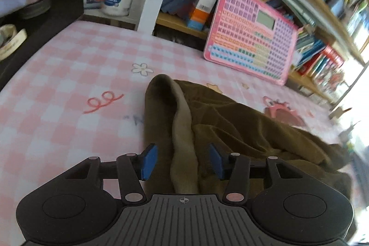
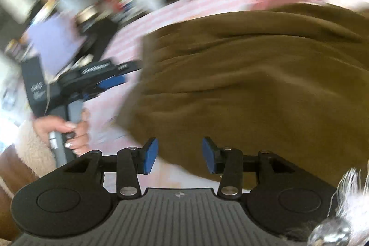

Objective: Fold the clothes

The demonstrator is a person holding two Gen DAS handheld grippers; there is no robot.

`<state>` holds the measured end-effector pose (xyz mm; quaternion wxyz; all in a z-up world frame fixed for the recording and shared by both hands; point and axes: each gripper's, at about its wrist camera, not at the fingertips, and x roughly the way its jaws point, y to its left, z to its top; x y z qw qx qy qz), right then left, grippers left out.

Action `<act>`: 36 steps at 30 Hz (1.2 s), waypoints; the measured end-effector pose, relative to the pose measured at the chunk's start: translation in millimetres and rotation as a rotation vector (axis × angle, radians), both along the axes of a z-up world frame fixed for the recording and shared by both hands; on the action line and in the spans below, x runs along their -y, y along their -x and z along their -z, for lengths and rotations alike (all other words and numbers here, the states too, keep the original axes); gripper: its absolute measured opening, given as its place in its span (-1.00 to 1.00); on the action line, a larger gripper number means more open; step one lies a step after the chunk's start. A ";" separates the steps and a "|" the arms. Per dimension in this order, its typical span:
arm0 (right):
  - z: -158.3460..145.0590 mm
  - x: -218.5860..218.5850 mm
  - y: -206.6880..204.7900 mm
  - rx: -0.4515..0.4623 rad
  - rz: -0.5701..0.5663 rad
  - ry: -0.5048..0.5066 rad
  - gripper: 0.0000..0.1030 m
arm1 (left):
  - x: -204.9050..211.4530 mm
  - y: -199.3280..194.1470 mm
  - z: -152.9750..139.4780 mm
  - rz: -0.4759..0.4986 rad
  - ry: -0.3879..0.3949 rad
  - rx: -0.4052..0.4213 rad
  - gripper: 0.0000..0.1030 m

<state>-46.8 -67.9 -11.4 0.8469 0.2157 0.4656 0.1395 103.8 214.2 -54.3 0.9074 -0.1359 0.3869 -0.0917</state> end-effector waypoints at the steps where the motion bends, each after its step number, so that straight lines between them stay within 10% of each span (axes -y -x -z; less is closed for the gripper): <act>1: -0.2 17.7 8.3 -0.005 0.066 0.001 -0.20 | 4.4 -5.3 2.5 -0.006 -0.021 -0.002 -0.07; 3: 2.4 40.6 24.1 -0.008 0.169 -0.014 -0.20 | 7.9 -13.3 8.1 -0.029 -0.052 -0.017 -0.18; 6: 6.2 66.7 41.7 -0.014 0.294 -0.033 -0.20 | 7.1 -13.3 8.9 -0.031 -0.020 -0.002 -0.95; 11: 9.4 89.5 54.2 -0.029 0.399 -0.018 -0.20 | -18.5 19.1 -38.2 -0.086 0.116 0.177 -0.96; 16: 6.7 103.4 59.8 -0.023 0.426 0.019 -0.20 | -52.6 -8.2 4.2 -0.166 -0.041 -0.015 -0.85; 27: 20.1 137.0 48.4 -0.052 0.561 0.236 -0.12 | -52.6 47.3 -26.3 -0.107 0.028 0.126 -0.68; 36: 36.0 152.6 30.1 -0.107 0.615 0.372 -0.12 | -30.6 74.2 4.1 -0.025 -0.068 0.007 -0.69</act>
